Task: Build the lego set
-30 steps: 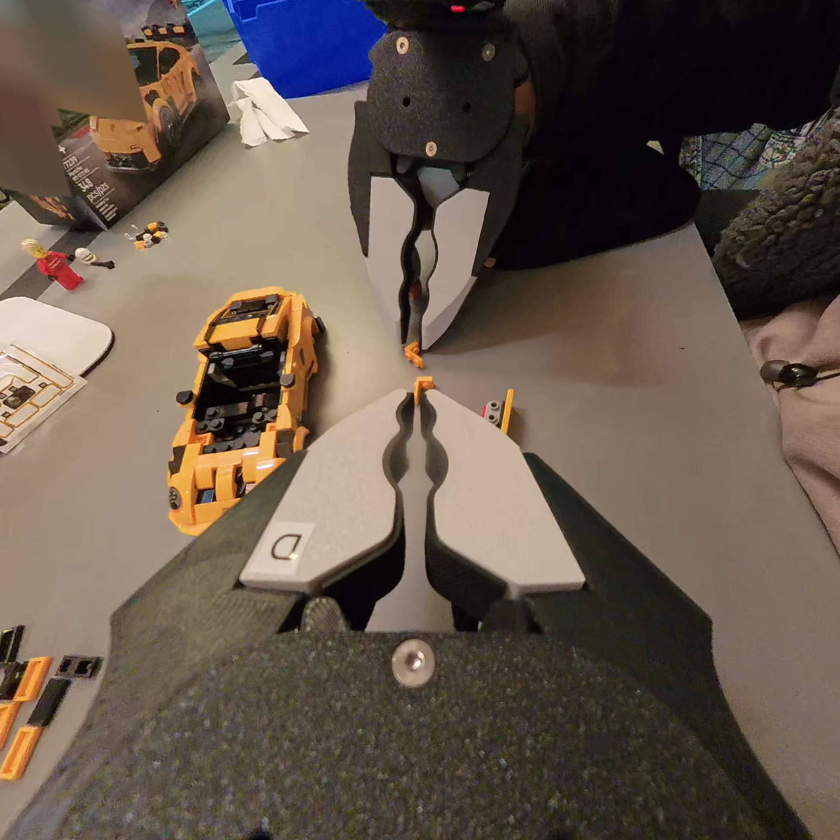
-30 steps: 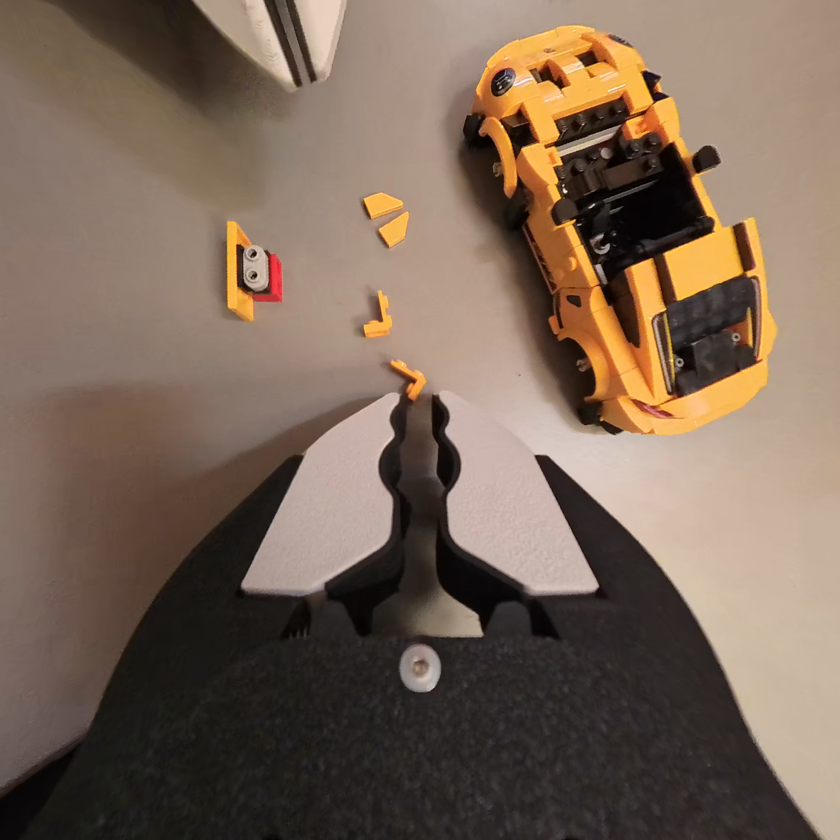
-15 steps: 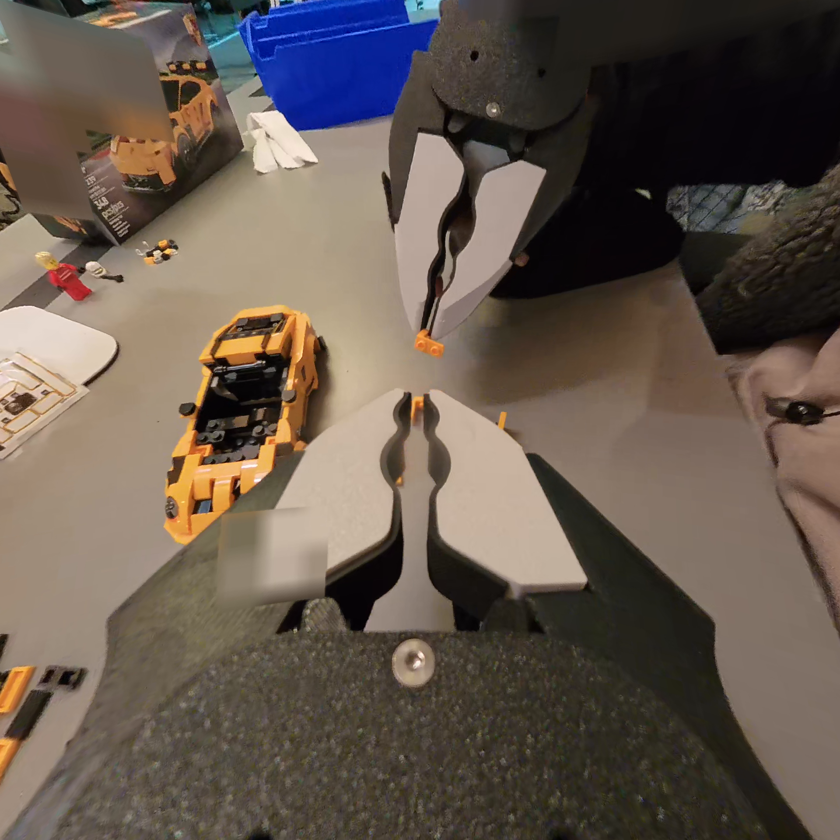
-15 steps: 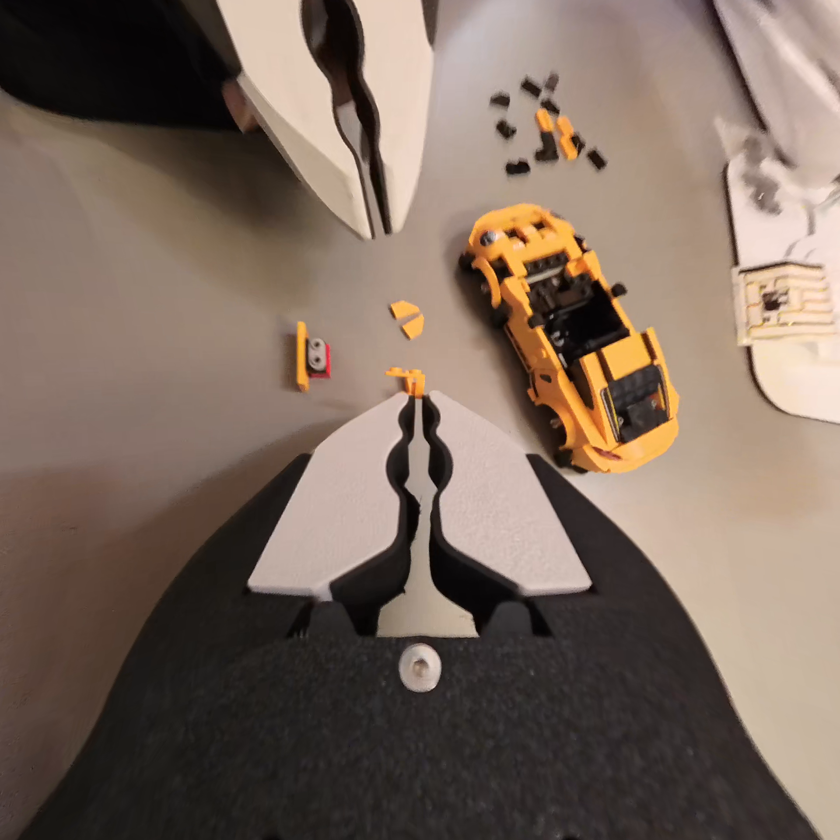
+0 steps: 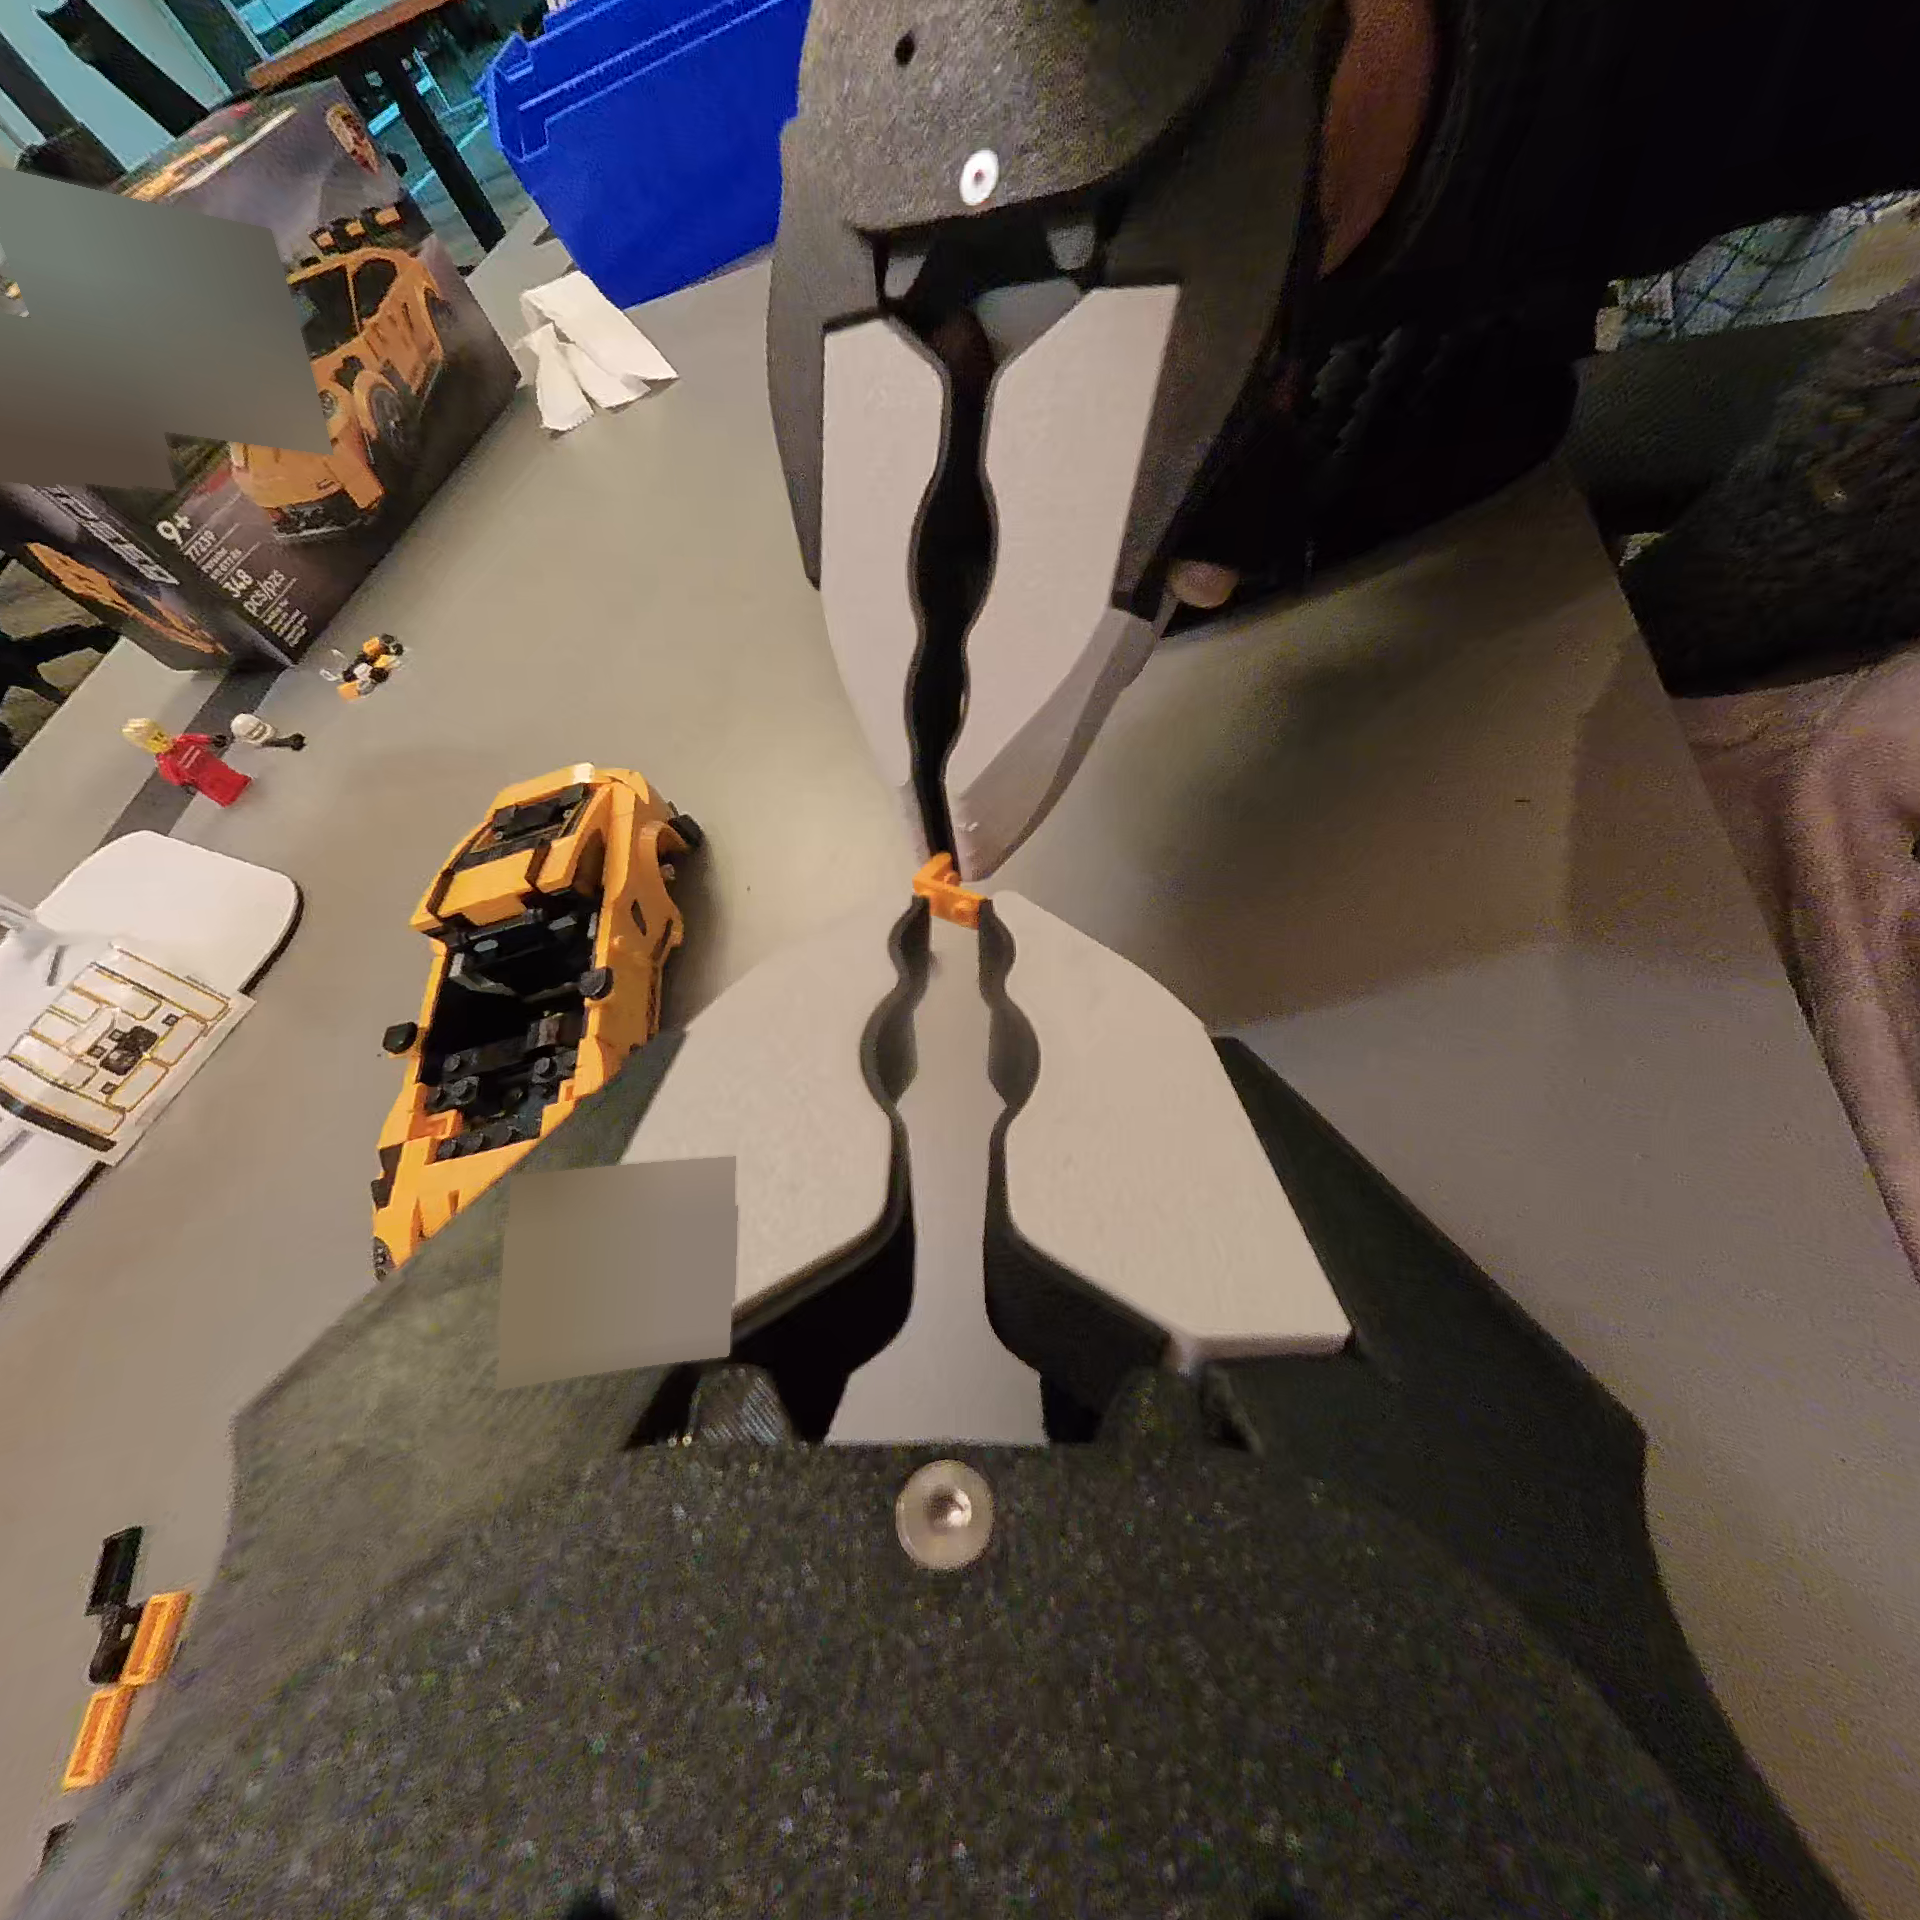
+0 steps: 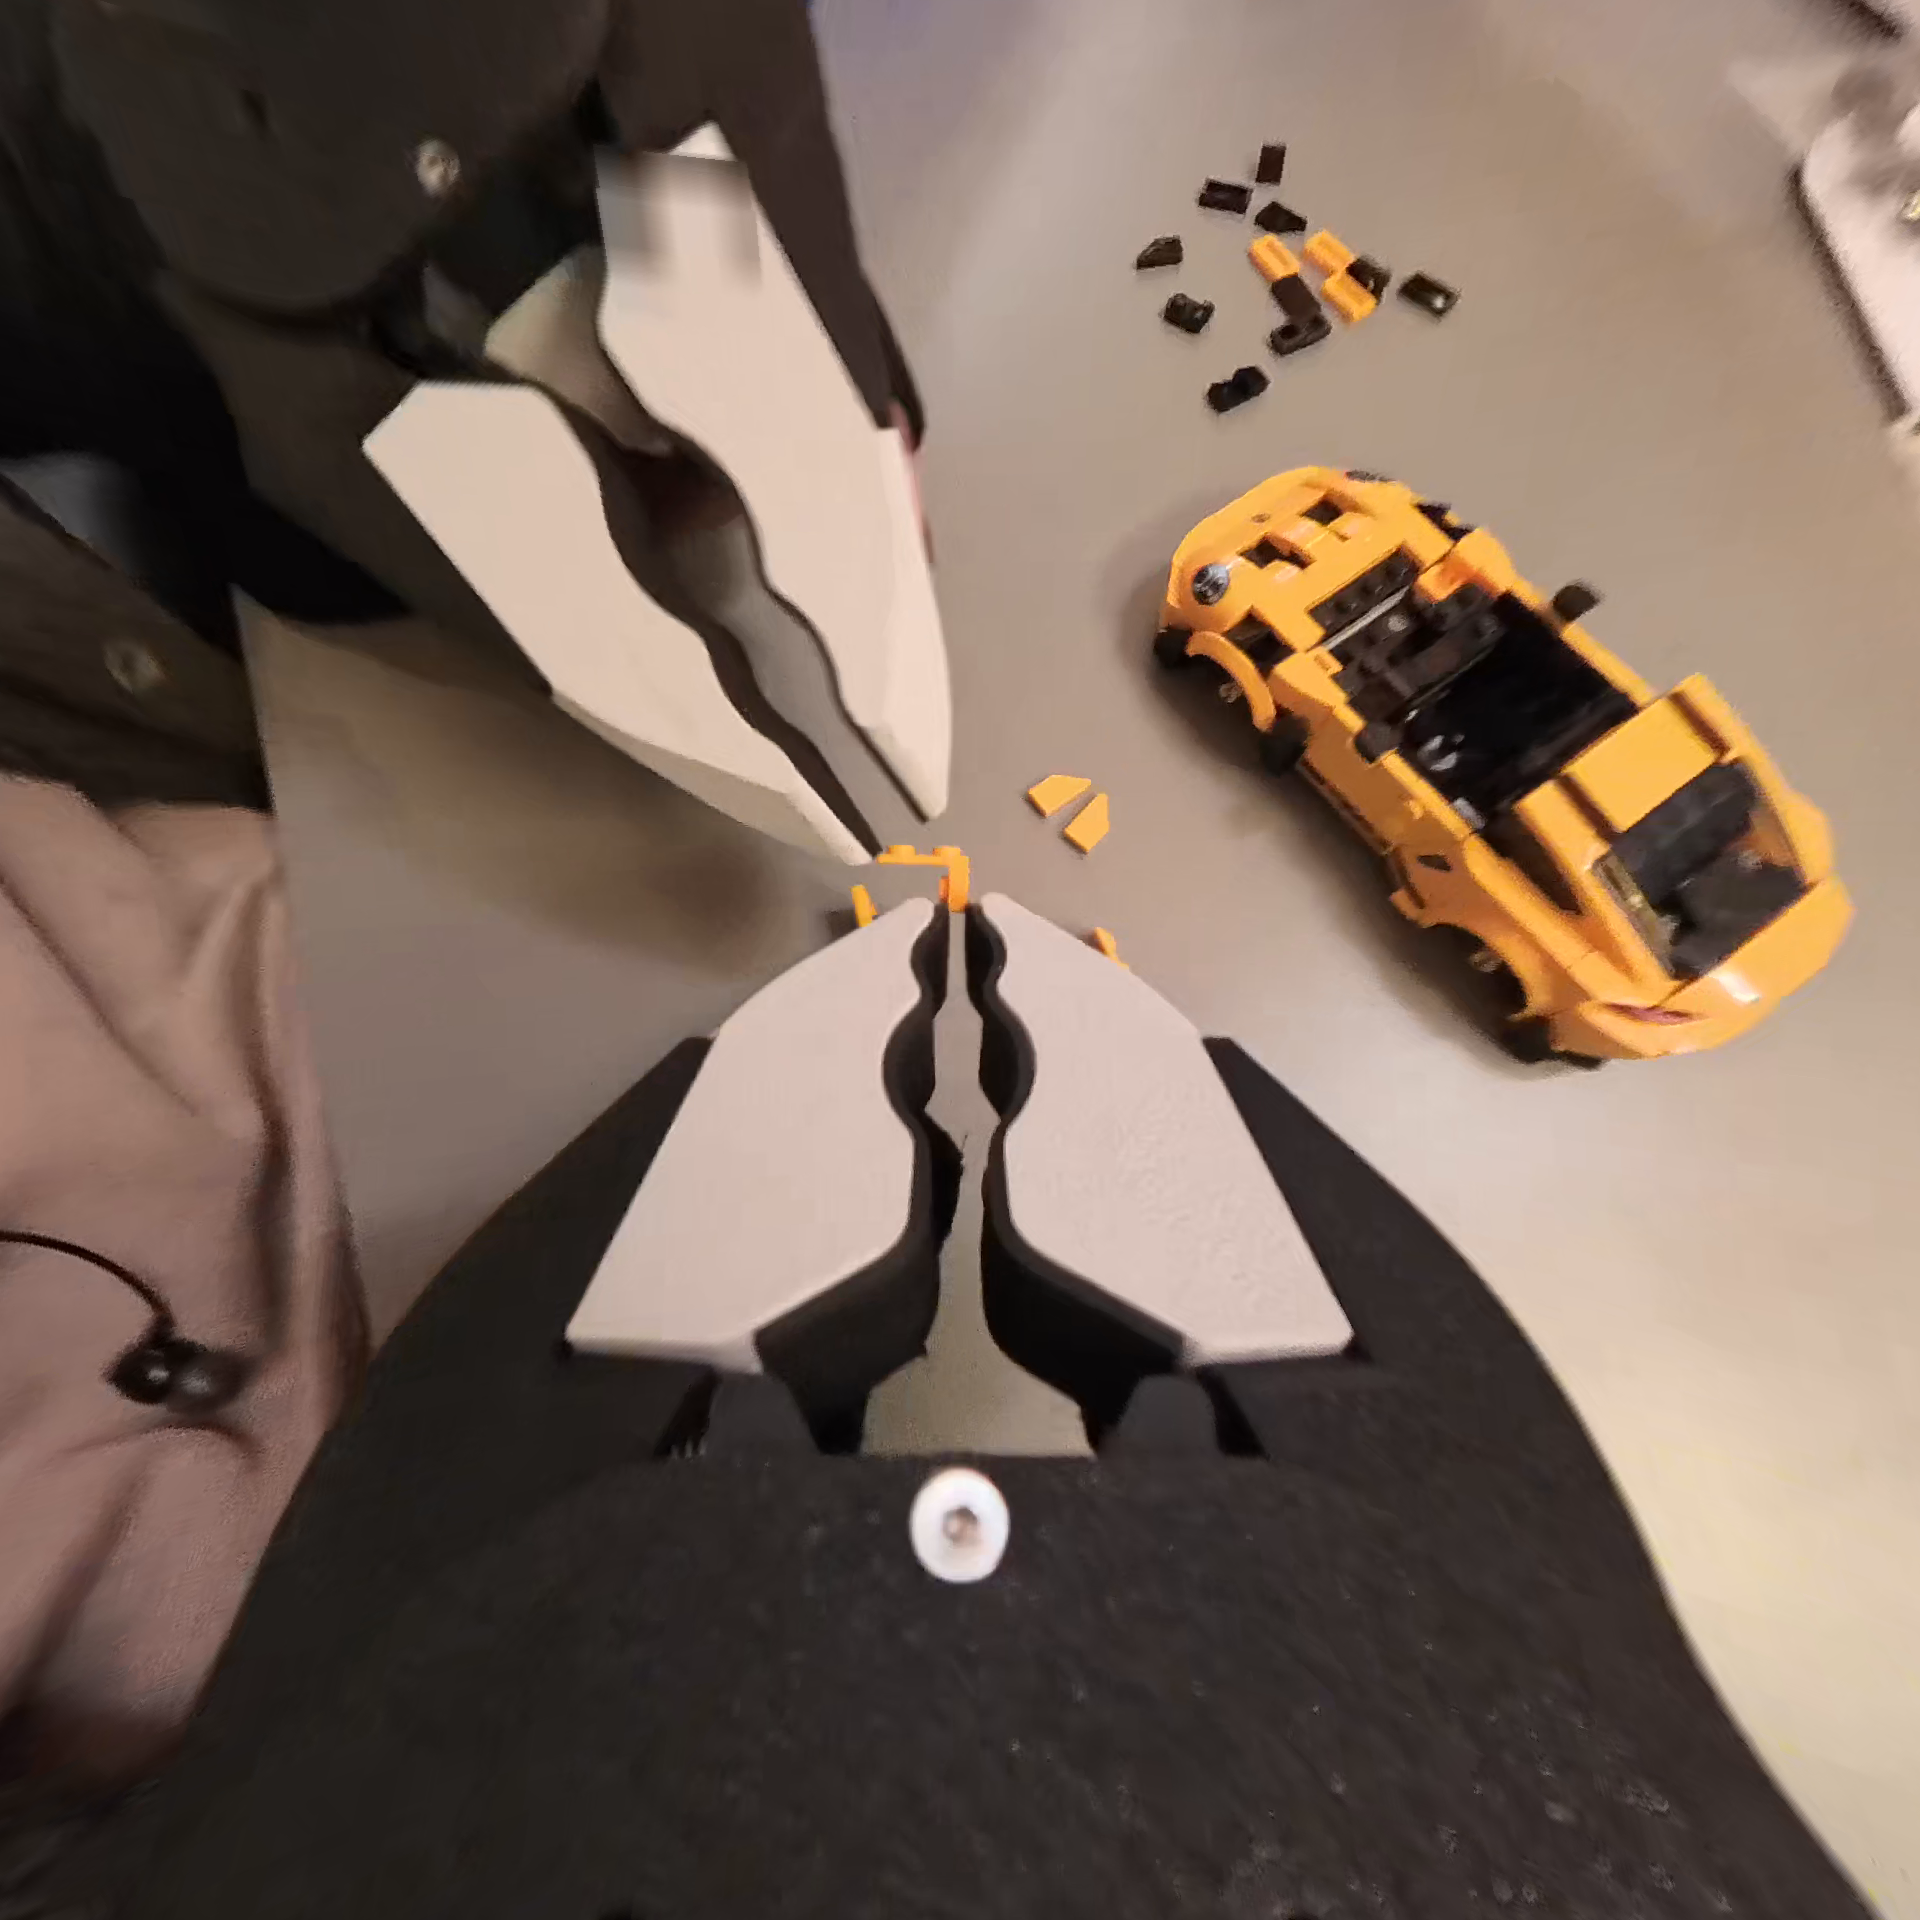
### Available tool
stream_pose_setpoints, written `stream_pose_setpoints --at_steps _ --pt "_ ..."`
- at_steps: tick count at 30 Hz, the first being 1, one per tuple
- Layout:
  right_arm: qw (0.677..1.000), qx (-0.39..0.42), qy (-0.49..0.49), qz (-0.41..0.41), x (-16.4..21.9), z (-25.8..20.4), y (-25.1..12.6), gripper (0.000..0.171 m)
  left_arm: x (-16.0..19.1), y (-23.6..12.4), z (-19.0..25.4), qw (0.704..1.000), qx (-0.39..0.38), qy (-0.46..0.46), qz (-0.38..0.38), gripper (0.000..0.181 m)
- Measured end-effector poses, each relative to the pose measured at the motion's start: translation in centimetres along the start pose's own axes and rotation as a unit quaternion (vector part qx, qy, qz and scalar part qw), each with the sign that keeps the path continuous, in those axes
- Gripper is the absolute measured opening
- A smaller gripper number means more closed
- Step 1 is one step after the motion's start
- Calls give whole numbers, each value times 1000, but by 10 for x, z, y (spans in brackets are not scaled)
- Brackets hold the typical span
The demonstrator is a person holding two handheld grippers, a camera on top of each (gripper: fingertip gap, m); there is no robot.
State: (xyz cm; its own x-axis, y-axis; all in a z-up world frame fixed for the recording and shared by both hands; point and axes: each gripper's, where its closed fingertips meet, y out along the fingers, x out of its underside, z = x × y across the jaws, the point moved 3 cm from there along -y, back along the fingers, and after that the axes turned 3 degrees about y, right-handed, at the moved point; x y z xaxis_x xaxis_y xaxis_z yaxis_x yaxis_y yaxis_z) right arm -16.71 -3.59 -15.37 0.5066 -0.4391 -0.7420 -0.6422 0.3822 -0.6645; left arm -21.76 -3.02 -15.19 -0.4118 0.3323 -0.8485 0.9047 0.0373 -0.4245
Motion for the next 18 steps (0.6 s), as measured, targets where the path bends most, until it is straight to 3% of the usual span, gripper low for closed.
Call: stream_pose_setpoints --at_steps 7,15,18 --pt "990 -67 126 19 -2 2 0 2 -1 -1 -2 1000 -3 -4 3 9" --pt "987 -82 131 38 -7 0 0 2 -4 -6 -6 1000 -11 -12 16 5" --pt "989 -78 110 54 -10 -2 -2 3 -4 -8 -9 998 7 -61 28 4"
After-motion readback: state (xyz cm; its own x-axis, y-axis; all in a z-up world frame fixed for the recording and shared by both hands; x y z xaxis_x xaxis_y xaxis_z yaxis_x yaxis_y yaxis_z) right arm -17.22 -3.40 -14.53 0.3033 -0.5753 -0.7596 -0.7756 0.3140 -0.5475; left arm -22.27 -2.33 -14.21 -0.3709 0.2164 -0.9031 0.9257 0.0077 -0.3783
